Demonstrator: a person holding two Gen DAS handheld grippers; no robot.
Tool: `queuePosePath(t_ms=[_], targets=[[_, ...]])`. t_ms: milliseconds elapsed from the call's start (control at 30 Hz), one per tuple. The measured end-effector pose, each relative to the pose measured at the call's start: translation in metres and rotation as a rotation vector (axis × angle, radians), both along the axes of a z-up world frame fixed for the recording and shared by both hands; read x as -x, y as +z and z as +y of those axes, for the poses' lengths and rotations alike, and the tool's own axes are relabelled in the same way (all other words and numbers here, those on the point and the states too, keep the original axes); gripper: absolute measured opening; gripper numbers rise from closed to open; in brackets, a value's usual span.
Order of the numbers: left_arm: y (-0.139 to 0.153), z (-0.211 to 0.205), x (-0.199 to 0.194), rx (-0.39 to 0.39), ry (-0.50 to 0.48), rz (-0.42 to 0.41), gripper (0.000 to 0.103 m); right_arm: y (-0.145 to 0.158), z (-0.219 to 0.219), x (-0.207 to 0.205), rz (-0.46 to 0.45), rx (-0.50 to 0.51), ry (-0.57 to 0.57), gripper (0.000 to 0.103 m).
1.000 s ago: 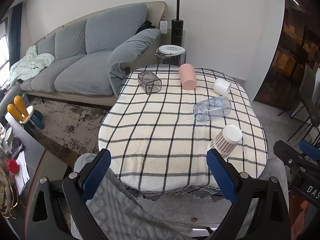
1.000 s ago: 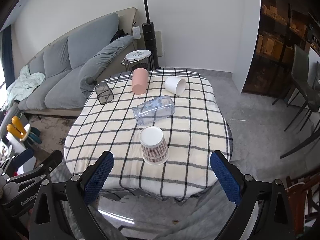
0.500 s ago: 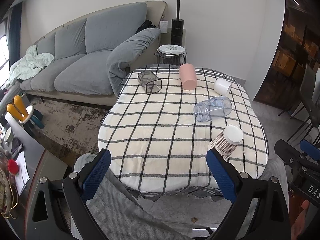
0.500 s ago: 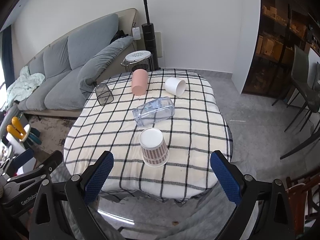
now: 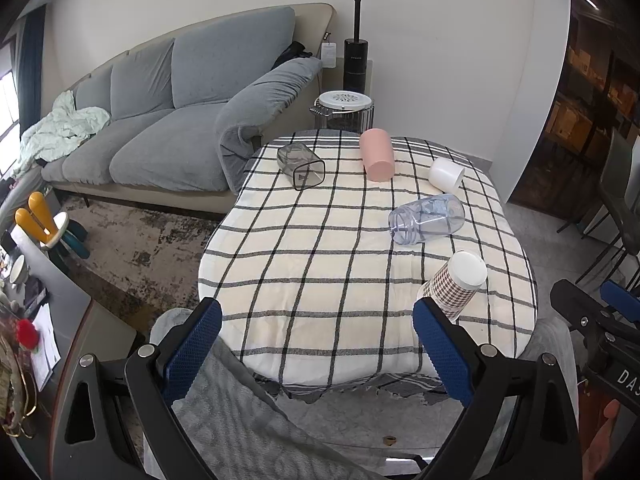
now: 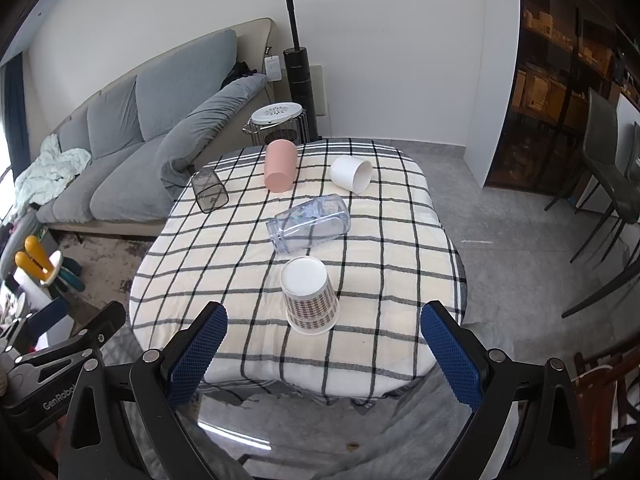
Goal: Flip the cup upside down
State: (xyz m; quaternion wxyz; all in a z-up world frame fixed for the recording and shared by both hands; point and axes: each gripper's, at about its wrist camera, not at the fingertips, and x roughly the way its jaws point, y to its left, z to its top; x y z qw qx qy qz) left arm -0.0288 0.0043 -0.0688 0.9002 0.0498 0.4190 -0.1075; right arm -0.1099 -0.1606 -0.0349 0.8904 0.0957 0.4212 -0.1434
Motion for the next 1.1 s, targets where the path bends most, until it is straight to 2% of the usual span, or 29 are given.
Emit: queuePosePath(t_ms=[733, 1100], targets=[[-0.0007, 0.0024, 0.0014, -0.007, 0.002, -0.004, 0.098, 0.0014, -0.0003, -0.0008, -0.002, -0.001, -0.001, 0.097], [-0.0020, 0.0024, 0.0003, 0.038, -0.018, 0.016, 0.099, 0.0008, -0.0001, -0.0014, -0.002, -0.003, -0.003, 0.097]])
